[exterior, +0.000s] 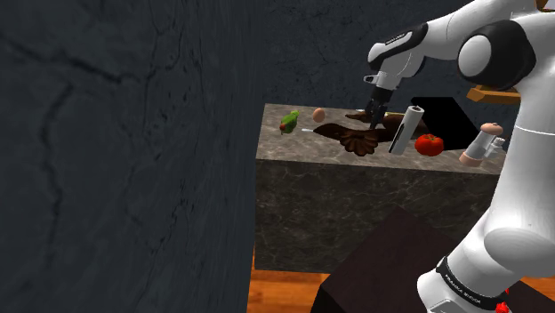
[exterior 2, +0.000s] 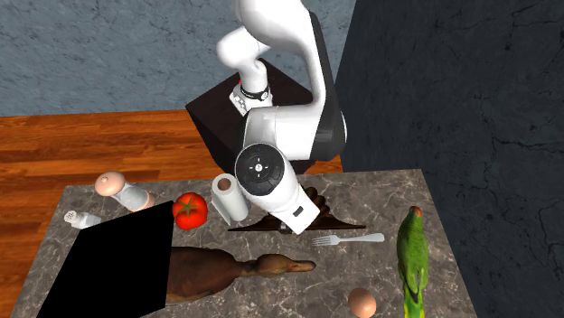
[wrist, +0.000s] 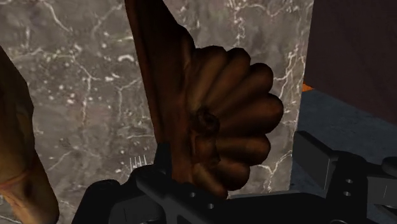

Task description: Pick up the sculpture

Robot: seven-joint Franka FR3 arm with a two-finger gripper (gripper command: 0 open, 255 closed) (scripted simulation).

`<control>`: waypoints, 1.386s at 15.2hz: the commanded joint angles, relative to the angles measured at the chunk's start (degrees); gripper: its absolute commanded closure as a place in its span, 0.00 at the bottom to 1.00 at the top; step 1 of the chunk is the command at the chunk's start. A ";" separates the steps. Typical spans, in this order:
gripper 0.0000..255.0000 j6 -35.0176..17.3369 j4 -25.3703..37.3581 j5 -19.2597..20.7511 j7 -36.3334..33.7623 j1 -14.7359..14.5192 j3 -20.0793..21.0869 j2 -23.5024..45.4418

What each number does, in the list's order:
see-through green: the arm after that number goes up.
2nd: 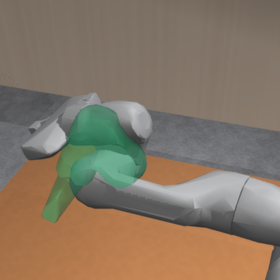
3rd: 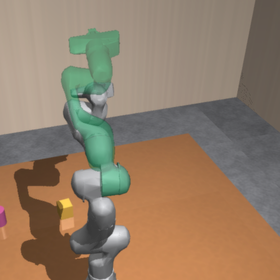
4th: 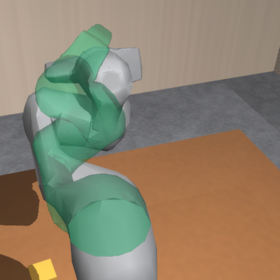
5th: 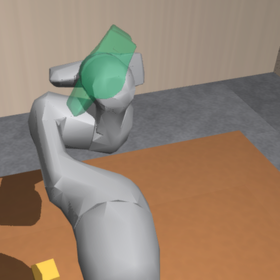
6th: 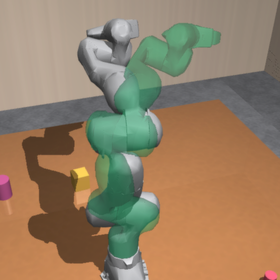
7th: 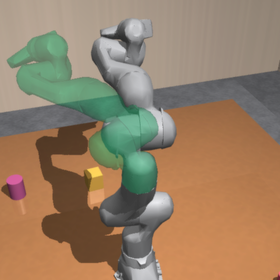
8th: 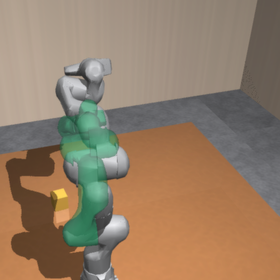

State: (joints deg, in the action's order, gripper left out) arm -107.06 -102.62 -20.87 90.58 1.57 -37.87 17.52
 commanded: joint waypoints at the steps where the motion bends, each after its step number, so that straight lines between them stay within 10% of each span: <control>1: 0.00 1.98 5.19 -2.87 4.04 2.85 1.02 5.80; 11: 0.00 -2.27 3.09 -4.91 6.02 3.67 2.23 8.75; 12: 1.00 -2.28 3.09 -4.92 6.09 3.72 2.21 8.76; 21: 1.00 -2.27 3.10 -4.92 6.03 3.67 2.22 8.75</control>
State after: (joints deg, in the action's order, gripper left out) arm -109.21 -99.47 -25.79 96.68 5.30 -35.68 26.22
